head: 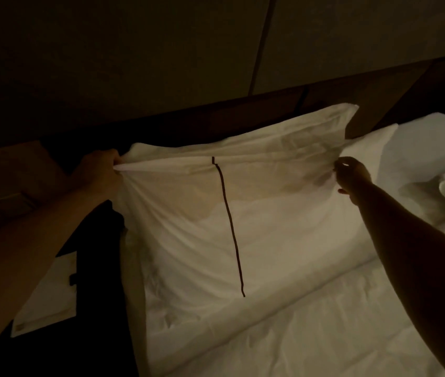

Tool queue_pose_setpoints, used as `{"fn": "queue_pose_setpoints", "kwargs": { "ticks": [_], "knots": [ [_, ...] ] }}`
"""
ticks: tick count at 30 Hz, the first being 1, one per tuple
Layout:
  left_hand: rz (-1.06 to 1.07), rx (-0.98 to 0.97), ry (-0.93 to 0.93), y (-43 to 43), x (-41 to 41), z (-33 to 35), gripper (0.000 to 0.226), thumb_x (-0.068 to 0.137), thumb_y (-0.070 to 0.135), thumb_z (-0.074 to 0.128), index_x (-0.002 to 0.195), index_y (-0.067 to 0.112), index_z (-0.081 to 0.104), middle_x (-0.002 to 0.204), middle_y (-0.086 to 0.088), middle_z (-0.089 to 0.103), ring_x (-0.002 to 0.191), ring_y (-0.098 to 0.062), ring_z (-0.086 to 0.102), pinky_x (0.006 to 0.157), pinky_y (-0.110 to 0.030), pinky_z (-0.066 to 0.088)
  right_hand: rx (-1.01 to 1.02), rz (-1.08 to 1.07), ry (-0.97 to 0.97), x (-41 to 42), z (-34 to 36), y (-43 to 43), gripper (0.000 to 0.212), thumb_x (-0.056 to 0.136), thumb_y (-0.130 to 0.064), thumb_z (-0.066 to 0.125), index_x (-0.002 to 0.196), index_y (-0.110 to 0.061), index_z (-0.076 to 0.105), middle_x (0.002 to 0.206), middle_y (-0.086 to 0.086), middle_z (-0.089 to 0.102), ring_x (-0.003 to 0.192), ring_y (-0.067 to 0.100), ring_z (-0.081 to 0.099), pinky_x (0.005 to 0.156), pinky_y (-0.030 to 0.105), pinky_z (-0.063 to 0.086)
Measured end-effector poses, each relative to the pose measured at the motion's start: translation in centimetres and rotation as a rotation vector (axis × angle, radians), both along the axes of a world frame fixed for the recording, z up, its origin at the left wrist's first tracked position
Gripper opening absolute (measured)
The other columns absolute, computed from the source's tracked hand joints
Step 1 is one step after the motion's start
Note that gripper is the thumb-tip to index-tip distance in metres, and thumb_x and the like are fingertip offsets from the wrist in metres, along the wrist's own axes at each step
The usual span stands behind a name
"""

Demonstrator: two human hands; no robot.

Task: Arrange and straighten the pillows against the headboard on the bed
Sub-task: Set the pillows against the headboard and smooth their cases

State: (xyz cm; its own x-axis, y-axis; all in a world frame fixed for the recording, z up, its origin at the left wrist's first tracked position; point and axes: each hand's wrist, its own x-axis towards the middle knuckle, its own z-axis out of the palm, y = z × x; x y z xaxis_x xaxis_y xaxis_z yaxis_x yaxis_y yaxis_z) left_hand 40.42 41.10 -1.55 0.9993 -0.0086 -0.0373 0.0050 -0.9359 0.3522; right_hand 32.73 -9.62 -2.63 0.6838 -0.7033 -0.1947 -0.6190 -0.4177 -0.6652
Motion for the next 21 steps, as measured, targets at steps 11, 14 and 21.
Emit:
{"fn": "queue_pose_setpoints", "kwargs": {
  "ticks": [11,14,21],
  "knots": [
    [0.046,0.010,-0.082,0.0,-4.0,6.9,0.023,0.079,0.004,0.065,0.101,0.006,0.057,0.117,-0.022,0.054,0.102,-0.043,0.056,0.086,-0.054,0.051,-0.099,0.091,-0.001,-4.4,6.2,5.0,0.040,0.097,-0.039,0.051,0.132,-0.018,0.058,0.131,0.012,0.059,0.089,0.029,0.062,0.090,0.048,0.054],
    [-0.032,0.061,-0.071,-1.1,-6.7,9.9,0.025,0.082,0.009,0.066,0.105,0.008,0.058,0.119,-0.021,0.053,0.103,-0.041,0.056,0.085,-0.051,0.051,-0.174,0.204,0.052,-7.9,8.6,7.5,0.043,0.098,-0.036,0.051,0.135,-0.013,0.055,0.136,0.016,0.058,0.120,0.037,0.054,0.103,0.041,0.044],
    [-0.306,0.175,-0.158,-6.8,-16.8,17.4,0.028,0.085,0.018,0.063,0.110,0.008,0.054,0.118,-0.019,0.053,0.104,-0.040,0.055,0.084,-0.050,0.052,-0.445,0.367,0.135,-21.7,16.5,12.2,0.064,0.096,-0.051,0.046,0.148,-0.015,0.035,0.140,0.017,0.052,0.128,0.035,0.048,0.100,0.044,0.042]
  ]
}}
